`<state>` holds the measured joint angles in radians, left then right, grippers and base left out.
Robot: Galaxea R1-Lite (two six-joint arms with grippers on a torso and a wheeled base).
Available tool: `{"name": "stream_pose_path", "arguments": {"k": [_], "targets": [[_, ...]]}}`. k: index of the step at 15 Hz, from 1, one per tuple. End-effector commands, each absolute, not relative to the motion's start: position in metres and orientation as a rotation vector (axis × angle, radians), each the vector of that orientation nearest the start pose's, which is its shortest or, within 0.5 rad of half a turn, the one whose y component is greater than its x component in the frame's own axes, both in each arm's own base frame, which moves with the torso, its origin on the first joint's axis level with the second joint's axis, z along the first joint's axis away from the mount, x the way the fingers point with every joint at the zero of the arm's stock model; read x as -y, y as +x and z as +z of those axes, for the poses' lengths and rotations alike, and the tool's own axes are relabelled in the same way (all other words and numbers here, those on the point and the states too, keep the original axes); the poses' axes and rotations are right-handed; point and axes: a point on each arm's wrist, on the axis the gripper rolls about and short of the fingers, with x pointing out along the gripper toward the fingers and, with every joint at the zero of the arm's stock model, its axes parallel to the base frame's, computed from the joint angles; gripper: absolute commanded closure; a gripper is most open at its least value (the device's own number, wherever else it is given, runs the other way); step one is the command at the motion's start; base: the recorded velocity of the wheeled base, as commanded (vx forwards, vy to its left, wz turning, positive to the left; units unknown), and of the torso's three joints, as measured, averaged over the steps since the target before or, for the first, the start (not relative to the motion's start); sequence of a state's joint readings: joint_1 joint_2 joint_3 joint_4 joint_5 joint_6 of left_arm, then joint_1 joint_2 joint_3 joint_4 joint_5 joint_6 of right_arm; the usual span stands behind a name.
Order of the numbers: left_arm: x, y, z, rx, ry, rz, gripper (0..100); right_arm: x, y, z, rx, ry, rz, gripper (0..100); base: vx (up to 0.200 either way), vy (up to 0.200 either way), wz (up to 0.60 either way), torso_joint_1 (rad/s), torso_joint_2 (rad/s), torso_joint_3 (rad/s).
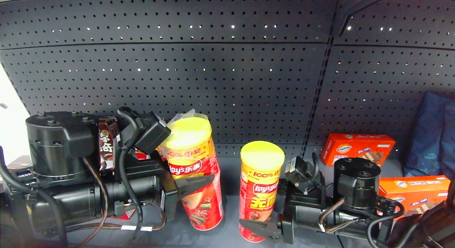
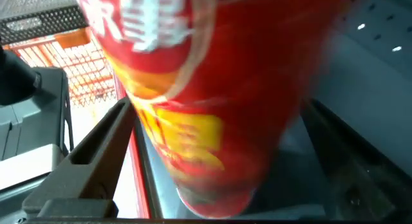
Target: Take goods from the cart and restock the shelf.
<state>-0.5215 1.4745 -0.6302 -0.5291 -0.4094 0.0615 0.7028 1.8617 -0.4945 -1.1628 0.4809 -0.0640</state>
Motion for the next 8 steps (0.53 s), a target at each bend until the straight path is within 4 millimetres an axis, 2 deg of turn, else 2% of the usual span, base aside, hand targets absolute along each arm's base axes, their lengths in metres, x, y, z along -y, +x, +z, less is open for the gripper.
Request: {"name": "stream_pose_path", "arguments": {"k": [1,5,8], "targets": [[0.127,0.203,0.188,-0.296,0.075,-0.933,100,-0.188,0.207,0.125,-0.134,-0.077,1.182,0,0.000,0.000,0.00,0.000,0.00,0.000],[0.128,0.203,0.188,-0.294,0.075,-0.938,100,-0.160,0.174,0.158,-0.022,-0.064,1.166,0,0.000,0.000,0.00,0.000,0.00,0.000],[0.128,0.203,0.188,-0.292,0.075,-0.939,100,-0.143,0.153,0.173,0.030,-0.058,1.167,0,0.000,0.000,0.00,0.000,0.00,0.000]]}}
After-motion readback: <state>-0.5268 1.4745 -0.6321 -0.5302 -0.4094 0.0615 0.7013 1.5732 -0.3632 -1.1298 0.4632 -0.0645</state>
